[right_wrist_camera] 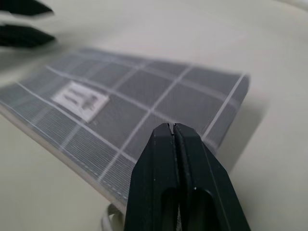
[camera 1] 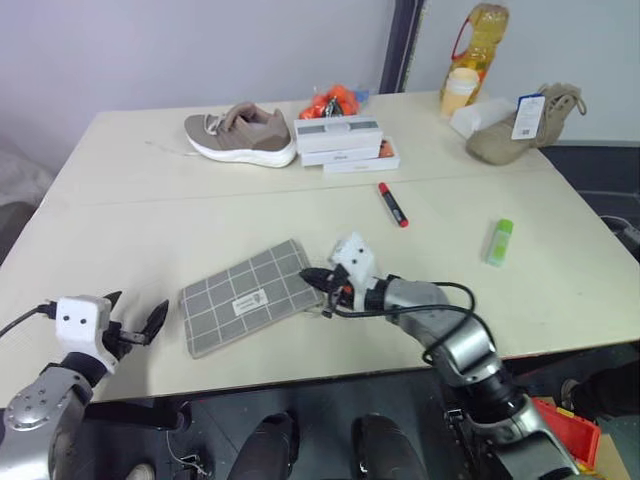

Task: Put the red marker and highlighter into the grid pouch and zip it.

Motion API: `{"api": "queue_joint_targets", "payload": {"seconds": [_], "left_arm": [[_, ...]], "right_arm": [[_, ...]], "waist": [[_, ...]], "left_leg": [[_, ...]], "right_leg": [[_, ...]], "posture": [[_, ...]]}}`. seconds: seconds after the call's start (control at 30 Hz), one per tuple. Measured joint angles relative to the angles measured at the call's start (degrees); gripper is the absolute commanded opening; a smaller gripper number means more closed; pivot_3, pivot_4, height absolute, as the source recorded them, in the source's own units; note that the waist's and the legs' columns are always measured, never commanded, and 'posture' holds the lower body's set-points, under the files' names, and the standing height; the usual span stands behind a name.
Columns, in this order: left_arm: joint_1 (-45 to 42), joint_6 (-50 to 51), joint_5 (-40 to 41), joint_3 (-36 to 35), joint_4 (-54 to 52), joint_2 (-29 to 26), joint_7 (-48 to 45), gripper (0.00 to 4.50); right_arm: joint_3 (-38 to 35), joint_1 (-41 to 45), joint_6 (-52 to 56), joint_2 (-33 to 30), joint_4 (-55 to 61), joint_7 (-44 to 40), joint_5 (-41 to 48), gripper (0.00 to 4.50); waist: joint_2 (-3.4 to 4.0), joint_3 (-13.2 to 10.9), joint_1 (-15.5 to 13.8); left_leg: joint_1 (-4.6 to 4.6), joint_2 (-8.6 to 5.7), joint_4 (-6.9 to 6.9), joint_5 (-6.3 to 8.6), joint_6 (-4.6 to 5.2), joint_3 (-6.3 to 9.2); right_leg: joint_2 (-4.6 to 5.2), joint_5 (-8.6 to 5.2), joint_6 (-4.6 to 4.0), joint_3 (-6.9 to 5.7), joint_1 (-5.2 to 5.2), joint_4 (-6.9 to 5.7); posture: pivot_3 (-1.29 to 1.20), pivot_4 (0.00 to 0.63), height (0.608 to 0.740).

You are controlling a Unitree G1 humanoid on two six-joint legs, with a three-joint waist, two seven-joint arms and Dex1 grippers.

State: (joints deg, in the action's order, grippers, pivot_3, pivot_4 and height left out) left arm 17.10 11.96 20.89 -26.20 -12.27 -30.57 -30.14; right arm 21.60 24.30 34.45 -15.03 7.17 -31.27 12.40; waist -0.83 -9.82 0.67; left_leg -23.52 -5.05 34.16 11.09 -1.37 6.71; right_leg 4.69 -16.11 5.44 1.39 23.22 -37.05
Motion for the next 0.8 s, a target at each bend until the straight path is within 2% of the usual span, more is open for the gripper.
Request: {"api": "queue_joint_targets", "payload": {"seconds": [0.2, 0.37, 0.63, 0.8], "left_arm": [[6.32, -6.52, -4.07, 0.09, 0.48, -5.13, -6.74, 4.50], [7.56, -21.40, -13.31, 2.36, 5.07, -10.01, -9.98, 4.50], [-3.20, -49.06, -26.25, 12.73, 15.02, -15.03, -10.12, 4.50], [-13.71, -60.02, -27.97, 19.67, 24.91, -15.40, -10.31, 4.50]], "right_arm": [[-2.71, 2.03, 2.83, 6.28, -7.22, 4.87, -0.86, 0.12], [-3.70, 2.31, 2.65, 6.50, -8.08, 4.13, -0.92, 0.12], [-3.73, 3.12, 2.29, 7.48, -9.24, 3.26, -1.63, 0.12], [-3.64, 3.50, 1.83, 8.30, -9.99, 3.25, -2.74, 0.12]], "waist": [[0.00, 0.01, 0.18], [-0.03, 0.02, -0.11], [0.06, 0.03, 0.04], [0.08, 0.04, -0.06]], "left_leg": [[0.04, 0.02, -0.06, 0.01, -0.02, 0.00], [0.04, 0.00, -0.05, 0.10, -0.16, 0.01], [0.04, 0.01, -0.12, 0.03, -0.06, -0.01], [0.07, -0.01, -0.11, 0.02, -0.03, 0.00]], "right_leg": [[-0.01, 0.00, -0.04, 0.02, 0.09, -0.03], [0.02, 0.00, -0.07, 0.01, 0.06, 0.00], [0.01, 0.03, -0.05, -0.01, 0.14, -0.03], [0.00, 0.13, 0.13, -0.07, 0.12, -0.08]], "posture": [[0.00, 0.150, 0.740], [0.00, 0.150, 0.740], [0.00, 0.150, 0.740], [0.00, 0.150, 0.740]]}}
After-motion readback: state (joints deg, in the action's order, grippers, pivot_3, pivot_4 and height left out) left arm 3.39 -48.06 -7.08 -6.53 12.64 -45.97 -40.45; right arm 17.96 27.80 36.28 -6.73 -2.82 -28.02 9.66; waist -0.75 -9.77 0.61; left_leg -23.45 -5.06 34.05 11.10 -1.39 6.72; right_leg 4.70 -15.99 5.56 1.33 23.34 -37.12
